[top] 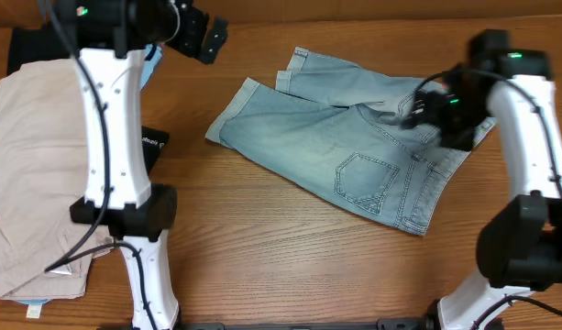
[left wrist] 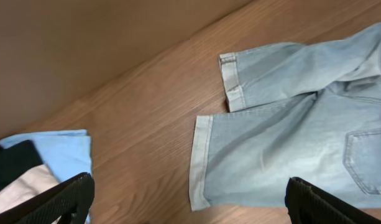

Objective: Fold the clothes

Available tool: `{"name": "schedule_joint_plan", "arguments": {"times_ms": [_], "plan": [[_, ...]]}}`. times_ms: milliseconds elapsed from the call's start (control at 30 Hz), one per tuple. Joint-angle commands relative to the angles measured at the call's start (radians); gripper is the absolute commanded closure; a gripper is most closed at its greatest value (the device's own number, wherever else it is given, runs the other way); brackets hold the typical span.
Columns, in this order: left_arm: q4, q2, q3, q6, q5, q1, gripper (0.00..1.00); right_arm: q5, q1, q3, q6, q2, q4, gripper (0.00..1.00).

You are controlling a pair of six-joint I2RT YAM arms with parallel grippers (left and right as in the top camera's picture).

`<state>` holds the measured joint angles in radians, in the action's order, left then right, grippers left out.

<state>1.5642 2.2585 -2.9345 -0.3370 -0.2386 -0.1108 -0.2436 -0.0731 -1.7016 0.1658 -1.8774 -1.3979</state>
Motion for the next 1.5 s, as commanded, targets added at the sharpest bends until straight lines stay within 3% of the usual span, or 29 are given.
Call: {"name": "schedule_joint_plan", "arguments": {"times_ms": [0,267,733,933,1167,1333,1467], "plan": [[-0.034,0.032,0.003,-0.008,-0.024,-0.020,0.00,-0.017,0.080,0.119,0.061,0.023,0.028,0.14],[-0.090,0.045,0.006,-0.053,-0.021,-0.069,0.00,-0.045,0.169,0.467,0.201,0.050,0.260,0.15],[-0.192,0.086,0.007,-0.060,-0.013,-0.156,0.00,0.009,0.196,0.759,0.336,0.050,0.409,0.16],[-0.214,0.129,0.007,-0.060,-0.013,-0.164,0.00,-0.076,0.319,0.812,0.337,0.051,0.401,0.16],[-0.216,0.239,0.007,-0.084,-0.013,-0.165,0.00,-0.092,0.518,0.812,0.465,0.093,0.398,0.16],[-0.234,0.308,0.007,-0.099,-0.020,-0.165,0.00,-0.089,0.532,0.810,0.501,0.253,0.375,0.16],[-0.236,0.354,0.007,-0.156,-0.051,-0.168,0.00,-0.066,0.462,0.775,0.499,0.447,0.359,0.14]]}}
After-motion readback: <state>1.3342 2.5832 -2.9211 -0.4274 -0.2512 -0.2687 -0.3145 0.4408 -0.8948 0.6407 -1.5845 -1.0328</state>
